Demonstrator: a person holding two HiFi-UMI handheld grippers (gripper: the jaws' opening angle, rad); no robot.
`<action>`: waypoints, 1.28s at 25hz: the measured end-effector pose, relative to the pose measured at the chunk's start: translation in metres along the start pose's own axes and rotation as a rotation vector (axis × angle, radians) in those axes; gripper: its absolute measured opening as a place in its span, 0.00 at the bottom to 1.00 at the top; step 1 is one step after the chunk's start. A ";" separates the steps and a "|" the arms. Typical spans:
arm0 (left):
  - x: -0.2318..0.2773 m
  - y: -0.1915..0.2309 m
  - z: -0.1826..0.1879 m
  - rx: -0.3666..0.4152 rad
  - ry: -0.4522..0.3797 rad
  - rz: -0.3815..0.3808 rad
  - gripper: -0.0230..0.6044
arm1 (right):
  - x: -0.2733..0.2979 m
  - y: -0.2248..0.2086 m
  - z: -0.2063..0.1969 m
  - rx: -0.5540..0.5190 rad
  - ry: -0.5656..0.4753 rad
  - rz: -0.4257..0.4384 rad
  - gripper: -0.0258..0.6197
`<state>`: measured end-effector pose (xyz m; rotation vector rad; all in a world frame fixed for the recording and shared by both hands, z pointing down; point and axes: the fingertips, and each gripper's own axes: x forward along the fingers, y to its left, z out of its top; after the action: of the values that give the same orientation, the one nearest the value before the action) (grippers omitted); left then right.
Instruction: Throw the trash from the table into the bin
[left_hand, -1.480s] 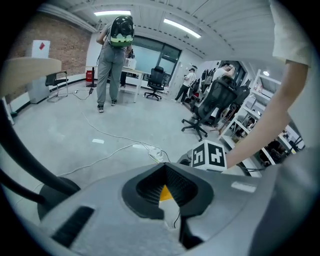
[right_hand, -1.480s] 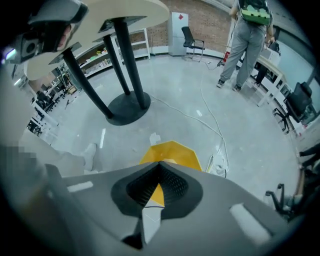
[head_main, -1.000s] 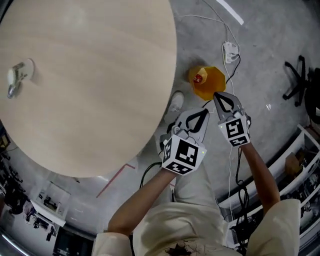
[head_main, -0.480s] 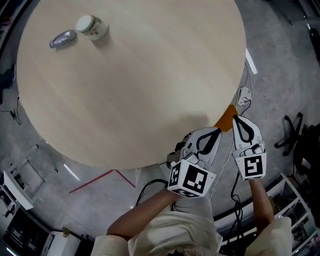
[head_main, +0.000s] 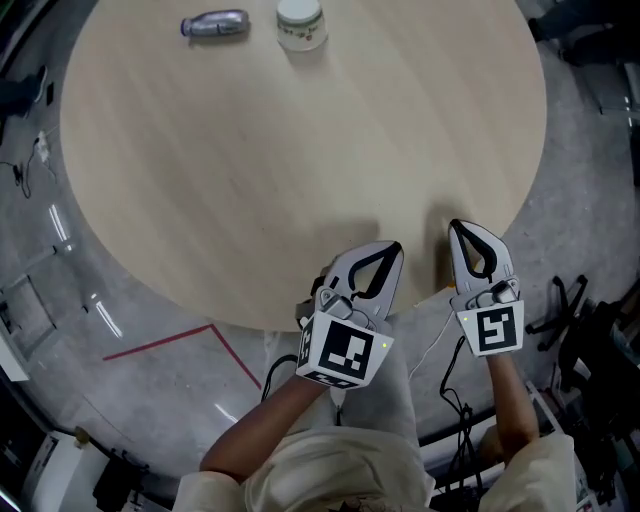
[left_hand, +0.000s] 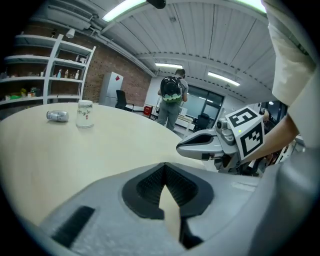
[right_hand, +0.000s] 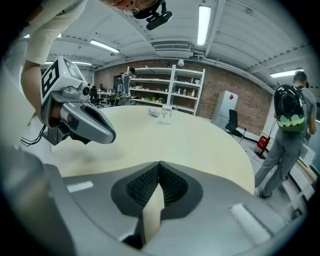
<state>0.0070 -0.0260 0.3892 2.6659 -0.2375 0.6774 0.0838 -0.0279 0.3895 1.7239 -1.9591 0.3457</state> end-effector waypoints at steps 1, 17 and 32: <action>-0.006 0.007 0.000 -0.015 -0.008 0.010 0.04 | 0.007 0.006 0.006 -0.007 -0.005 0.011 0.05; -0.072 0.096 0.012 -0.113 -0.075 0.128 0.04 | 0.093 0.054 0.075 -0.046 0.002 0.074 0.05; -0.107 0.151 0.020 -0.136 -0.092 0.162 0.04 | 0.200 0.030 0.148 0.079 -0.104 -0.022 0.45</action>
<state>-0.1157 -0.1644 0.3682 2.5691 -0.5101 0.5658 0.0108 -0.2671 0.3734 1.8461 -2.0222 0.3359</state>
